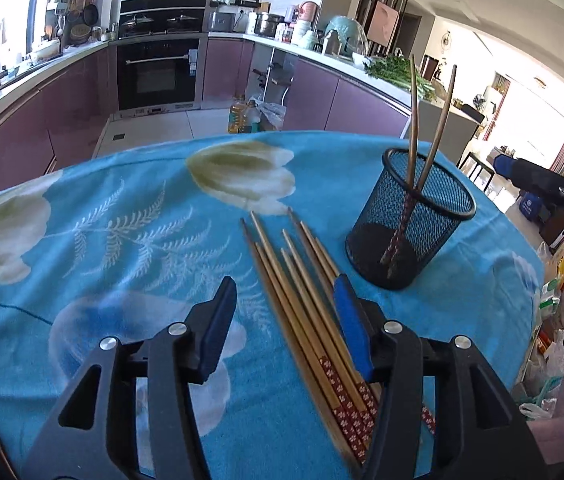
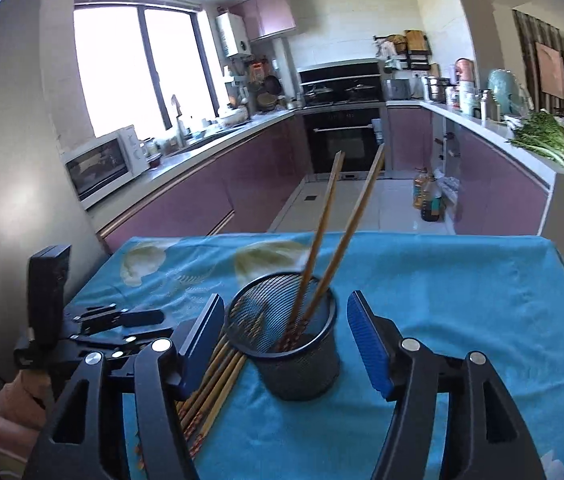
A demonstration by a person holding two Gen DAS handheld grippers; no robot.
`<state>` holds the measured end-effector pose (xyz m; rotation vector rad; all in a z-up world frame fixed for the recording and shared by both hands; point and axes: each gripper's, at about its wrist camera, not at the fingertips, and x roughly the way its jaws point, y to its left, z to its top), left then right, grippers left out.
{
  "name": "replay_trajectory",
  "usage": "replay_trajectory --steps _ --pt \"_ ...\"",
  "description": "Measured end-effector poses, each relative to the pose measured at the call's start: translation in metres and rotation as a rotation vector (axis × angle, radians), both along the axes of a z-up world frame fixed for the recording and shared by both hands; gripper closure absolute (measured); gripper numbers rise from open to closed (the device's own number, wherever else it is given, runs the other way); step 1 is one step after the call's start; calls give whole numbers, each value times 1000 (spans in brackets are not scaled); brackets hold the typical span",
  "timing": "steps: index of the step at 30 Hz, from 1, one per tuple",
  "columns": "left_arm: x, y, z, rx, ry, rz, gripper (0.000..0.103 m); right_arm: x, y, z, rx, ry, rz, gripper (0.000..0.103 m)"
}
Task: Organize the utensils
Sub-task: 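Grasp a chopstick from the pile with the right tool while the left tool grasps one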
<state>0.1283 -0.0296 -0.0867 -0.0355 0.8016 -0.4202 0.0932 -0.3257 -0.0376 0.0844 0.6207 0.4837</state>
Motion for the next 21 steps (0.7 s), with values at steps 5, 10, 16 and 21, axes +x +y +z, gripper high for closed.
replay_trajectory --steps 5,10,16,21 --pt "-4 -5 -19 43 38 -28 53 0 43 -51 -47 160 101 58" --pt "-3 -8 -26 82 66 -30 58 5 67 -81 -72 239 117 63" --pt "-2 -9 -35 111 95 -35 59 8 74 -86 -94 244 94 66" --pt "-1 -10 -36 118 95 -39 59 9 74 -92 -106 256 78 69"
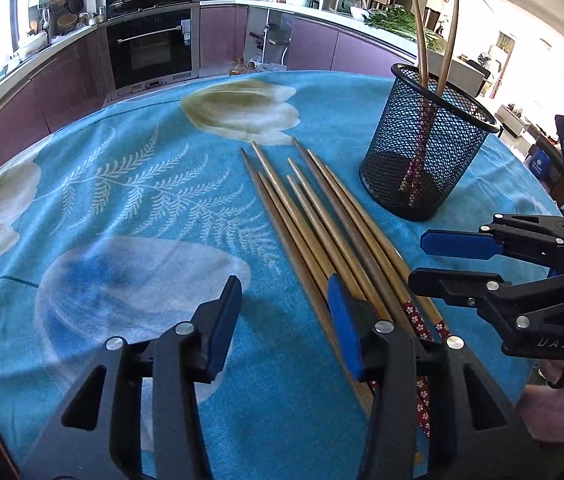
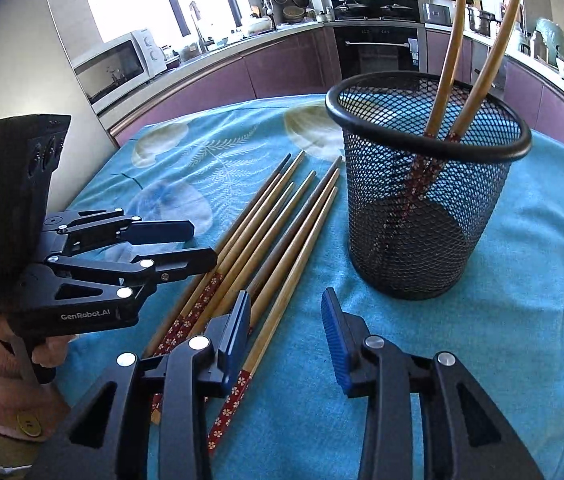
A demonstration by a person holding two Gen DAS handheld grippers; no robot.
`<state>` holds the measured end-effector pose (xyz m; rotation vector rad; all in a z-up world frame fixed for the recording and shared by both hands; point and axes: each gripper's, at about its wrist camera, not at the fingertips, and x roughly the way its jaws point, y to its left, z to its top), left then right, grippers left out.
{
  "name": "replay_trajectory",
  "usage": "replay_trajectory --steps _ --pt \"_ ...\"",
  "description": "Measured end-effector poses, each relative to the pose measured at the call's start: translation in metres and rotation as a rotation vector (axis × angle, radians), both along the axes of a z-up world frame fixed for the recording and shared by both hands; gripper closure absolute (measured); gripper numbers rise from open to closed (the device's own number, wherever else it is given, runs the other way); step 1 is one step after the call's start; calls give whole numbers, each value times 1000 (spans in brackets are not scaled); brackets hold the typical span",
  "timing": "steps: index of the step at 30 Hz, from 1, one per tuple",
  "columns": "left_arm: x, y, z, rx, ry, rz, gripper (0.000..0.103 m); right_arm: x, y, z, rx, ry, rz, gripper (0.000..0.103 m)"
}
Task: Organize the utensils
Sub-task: 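Grasp a chopstick from the pile with the right tool while the left tool grasps one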
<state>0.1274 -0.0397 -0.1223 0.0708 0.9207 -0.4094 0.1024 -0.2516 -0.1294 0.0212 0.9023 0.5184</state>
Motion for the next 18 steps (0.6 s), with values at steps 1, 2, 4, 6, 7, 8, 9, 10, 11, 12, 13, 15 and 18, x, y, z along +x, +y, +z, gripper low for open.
replay_trajectory --steps 1,2,4,6,7,8,9,10,11,12,13,15,18 --pt "0 -1 0 7 -2 1 58 0 0 -2 -3 4 -2 70" --pt "0 -1 0 13 -4 1 58 1 1 -3 -6 6 -3 70" --pt "-1 -2 0 23 -5 2 58 2 3 -4 -12 2 -4 72" --pt "0 -2 0 34 -5 11 58 2 2 -4 -24 -2 -8 76" --pt "0 -2 0 40 -3 15 58 1 1 -4 -30 -3 -10 76" --pt "0 -1 0 40 0 16 58 1 0 -4 -38 -5 -13 76" --pt "-1 1 0 40 1 17 58 1 -1 -3 -45 -8 -19 76" --pt "-2 2 0 41 1 19 58 0 -2 -3 -47 -9 -22 76" --pt "-3 3 1 40 1 21 58 -1 -3 -2 -46 -7 -25 76" --pt "-4 4 1 39 2 20 59 -1 -5 -2 -43 -6 -27 76" --pt "-4 4 1 41 2 21 58 0 -5 -2 -41 -5 -29 76" --pt "-3 3 1 44 2 18 58 1 -3 -2 -47 -8 -29 76" --pt "0 -1 0 53 1 14 60 3 0 -3 -51 -8 -29 75"
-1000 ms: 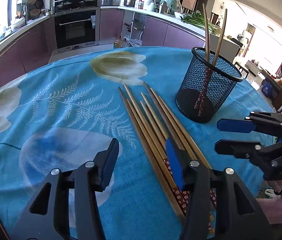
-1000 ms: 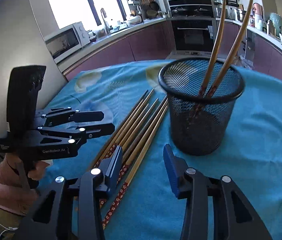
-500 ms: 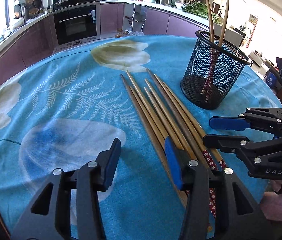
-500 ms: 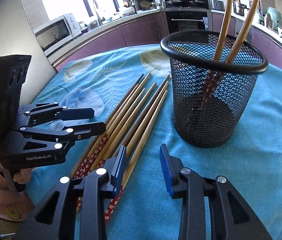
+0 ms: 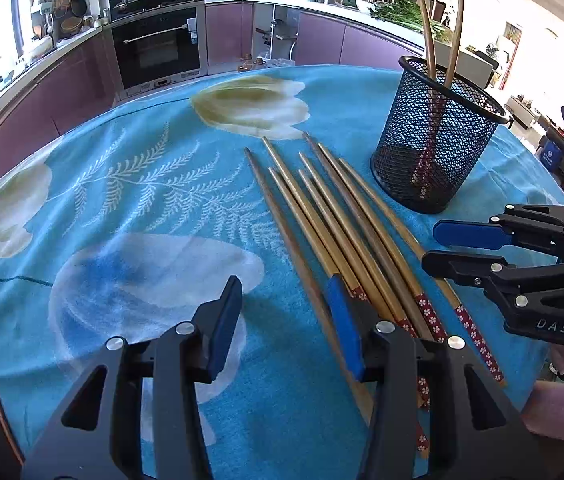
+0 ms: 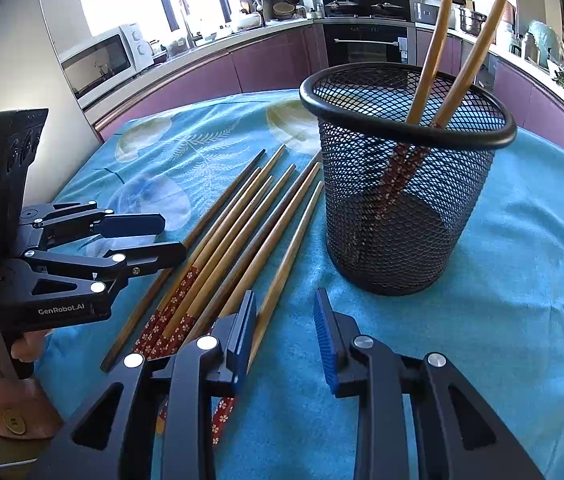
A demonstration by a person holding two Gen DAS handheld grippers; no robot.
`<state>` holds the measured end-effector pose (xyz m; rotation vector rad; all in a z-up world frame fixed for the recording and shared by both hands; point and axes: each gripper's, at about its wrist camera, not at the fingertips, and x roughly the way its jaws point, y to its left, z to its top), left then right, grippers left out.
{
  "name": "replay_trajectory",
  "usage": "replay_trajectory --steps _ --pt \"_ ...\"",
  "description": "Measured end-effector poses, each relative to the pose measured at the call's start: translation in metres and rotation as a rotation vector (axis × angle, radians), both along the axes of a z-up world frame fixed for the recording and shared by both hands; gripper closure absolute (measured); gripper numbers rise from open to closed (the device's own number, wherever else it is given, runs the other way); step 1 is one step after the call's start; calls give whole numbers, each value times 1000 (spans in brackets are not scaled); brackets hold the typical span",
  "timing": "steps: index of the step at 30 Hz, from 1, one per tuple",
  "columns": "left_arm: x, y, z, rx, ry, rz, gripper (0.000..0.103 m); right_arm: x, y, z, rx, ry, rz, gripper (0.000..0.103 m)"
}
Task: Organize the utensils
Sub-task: 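Grasp a chopstick from the pile with the right tool while the left tool grasps one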
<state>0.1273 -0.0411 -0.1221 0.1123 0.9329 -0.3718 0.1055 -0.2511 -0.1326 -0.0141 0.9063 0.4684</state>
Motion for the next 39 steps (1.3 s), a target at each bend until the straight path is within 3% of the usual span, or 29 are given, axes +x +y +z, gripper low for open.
replay_trajectory --steps 8,10,12,14,23,29,39 --pt "14 -6 -1 15 5 8 72 8 8 -2 -12 -14 -11 76" --pt "16 -7 -1 11 7 12 80 10 8 -2 -8 -14 -17 80" --pt "16 -6 -1 -1 10 19 84 12 6 -3 27 3 -17 91" --pt "14 -6 -1 -19 15 22 90 12 4 -4 46 12 -18 93" --pt "5 6 2 -82 19 66 95 8 -12 -1 120 19 -47 97" --pt "-11 8 11 -118 4 30 95 0 -6 7 127 0 18 97" --pt "-11 3 -2 -84 46 -14 94 4 5 -2 70 35 52 95"
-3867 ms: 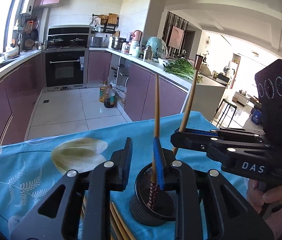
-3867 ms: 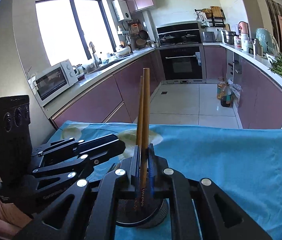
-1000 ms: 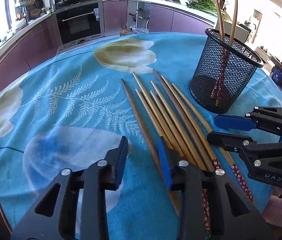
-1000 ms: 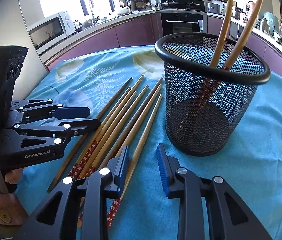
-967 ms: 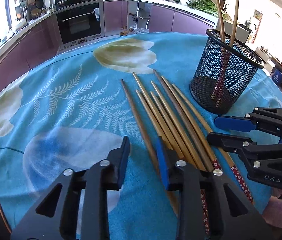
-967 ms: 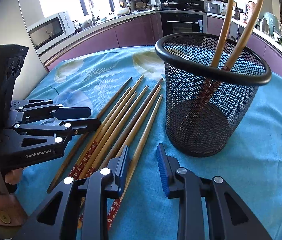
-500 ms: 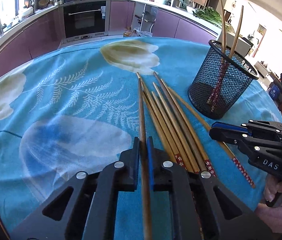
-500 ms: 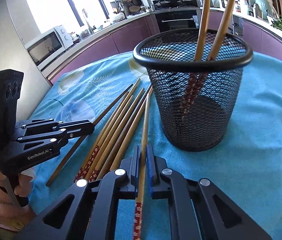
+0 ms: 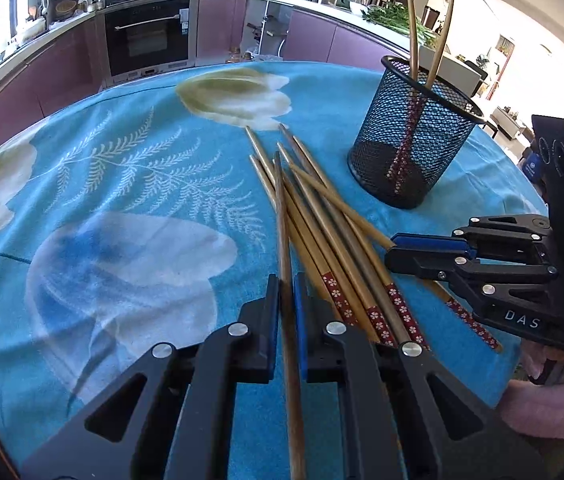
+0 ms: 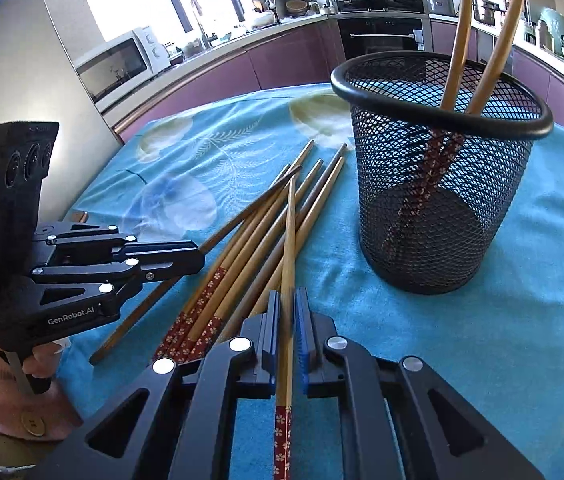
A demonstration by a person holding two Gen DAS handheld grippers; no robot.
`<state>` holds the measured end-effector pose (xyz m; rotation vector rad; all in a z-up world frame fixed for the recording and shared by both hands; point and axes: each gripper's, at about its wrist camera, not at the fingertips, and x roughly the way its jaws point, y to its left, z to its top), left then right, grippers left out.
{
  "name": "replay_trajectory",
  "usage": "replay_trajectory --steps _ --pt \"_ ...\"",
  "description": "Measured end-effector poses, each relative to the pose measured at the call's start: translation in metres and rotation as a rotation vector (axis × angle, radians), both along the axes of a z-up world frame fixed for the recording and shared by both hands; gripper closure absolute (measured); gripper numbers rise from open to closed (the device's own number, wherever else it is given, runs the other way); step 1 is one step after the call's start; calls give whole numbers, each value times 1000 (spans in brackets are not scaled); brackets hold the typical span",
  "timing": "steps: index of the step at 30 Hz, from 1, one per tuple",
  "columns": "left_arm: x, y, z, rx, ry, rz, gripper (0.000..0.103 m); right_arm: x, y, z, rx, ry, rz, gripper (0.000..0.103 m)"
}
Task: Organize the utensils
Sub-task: 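Grasp a chopstick from the pile with the right tool while the left tool grasps one, then lift both chopsticks upright and move them over the mesh holder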
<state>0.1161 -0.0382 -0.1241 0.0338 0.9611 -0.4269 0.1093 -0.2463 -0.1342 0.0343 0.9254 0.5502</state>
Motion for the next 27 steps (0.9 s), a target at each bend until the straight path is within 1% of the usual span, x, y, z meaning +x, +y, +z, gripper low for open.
replay_trajectory --steps 2,4,6,8,10,13,15,20,27 --pt "3 -1 -1 8 1 -7 94 0 2 0 -8 -1 3 95" --pt "6 -2 -1 12 1 -15 91 2 4 0 -14 -3 7 94" --pt "11 -3 -1 9 3 -22 89 4 5 -1 -15 -6 10 95" --pt "16 -5 -1 9 4 -23 90 5 4 -1 -15 -8 11 96" --pt "20 -6 -1 5 10 -14 94 4 2 1 -10 -14 7 97" --pt "21 -7 2 7 0 -2 96 1 -3 6 7 -28 0 97" --pt "18 -6 6 -13 -4 -7 96 -3 -7 13 23 -47 2 97" --pt "10 -5 28 -43 -51 -20 96 -12 -18 35 51 -99 -5 97" --pt "-3 0 71 -128 -133 -58 96 -23 -34 64 108 -175 -20 97"
